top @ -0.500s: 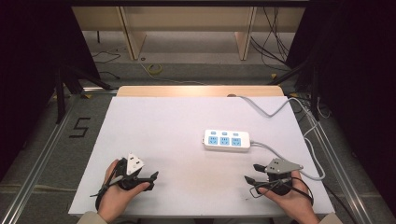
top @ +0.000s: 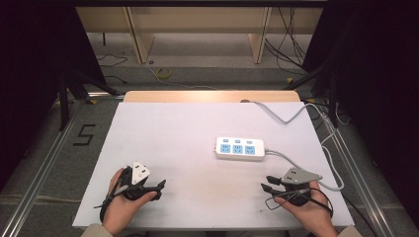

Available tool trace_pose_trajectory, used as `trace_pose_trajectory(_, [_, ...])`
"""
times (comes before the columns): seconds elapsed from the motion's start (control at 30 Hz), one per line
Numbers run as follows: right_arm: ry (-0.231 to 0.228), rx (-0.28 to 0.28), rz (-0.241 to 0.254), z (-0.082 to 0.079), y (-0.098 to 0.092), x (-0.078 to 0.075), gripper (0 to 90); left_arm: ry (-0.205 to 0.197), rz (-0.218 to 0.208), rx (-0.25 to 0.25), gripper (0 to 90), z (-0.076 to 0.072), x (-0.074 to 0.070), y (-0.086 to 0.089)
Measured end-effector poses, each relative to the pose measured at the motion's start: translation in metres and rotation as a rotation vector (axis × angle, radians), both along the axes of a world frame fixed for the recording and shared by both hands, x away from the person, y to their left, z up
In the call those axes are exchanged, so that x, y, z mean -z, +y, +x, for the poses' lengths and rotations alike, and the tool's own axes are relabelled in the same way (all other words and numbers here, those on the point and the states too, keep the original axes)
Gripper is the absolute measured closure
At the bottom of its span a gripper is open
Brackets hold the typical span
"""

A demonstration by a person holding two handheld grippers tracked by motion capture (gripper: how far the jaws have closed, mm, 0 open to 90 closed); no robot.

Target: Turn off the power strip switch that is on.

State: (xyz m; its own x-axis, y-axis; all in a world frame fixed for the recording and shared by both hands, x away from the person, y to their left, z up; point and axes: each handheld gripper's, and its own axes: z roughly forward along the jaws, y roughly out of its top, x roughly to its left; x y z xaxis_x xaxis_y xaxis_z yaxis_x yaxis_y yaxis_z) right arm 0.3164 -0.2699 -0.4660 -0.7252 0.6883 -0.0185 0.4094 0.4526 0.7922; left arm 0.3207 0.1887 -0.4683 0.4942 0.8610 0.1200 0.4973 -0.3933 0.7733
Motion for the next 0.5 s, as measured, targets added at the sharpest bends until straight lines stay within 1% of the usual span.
trace_pose_trajectory(0.1, [-0.010, 0.008, -0.009, -0.0005, -0.0009, -0.0015, 77.4, -0.008, 0.003, 0.003, 17.4, 0.0022, -0.0001, 0.0001])
trace_pose_trajectory(0.23, [-0.019, 0.013, -0.044, -0.0009, -0.0023, -0.0033, 89.6, -0.005, 0.007, 0.008, 17.8, 0.0037, 0.0007, -0.0008])
trace_pose_trajectory(0.4, [-0.016, 0.032, -0.059, 0.0000, -0.0035, -0.0060, 90.0, -0.010, 0.006, 0.009, 18.0, 0.0034, 0.0003, -0.0017])
trace_pose_trajectory(0.5, [-0.007, 0.036, -0.050, 0.0001, -0.0040, -0.0065, 90.0, -0.012, 0.007, 0.010, 18.1, 0.0032, 0.0002, -0.0022])
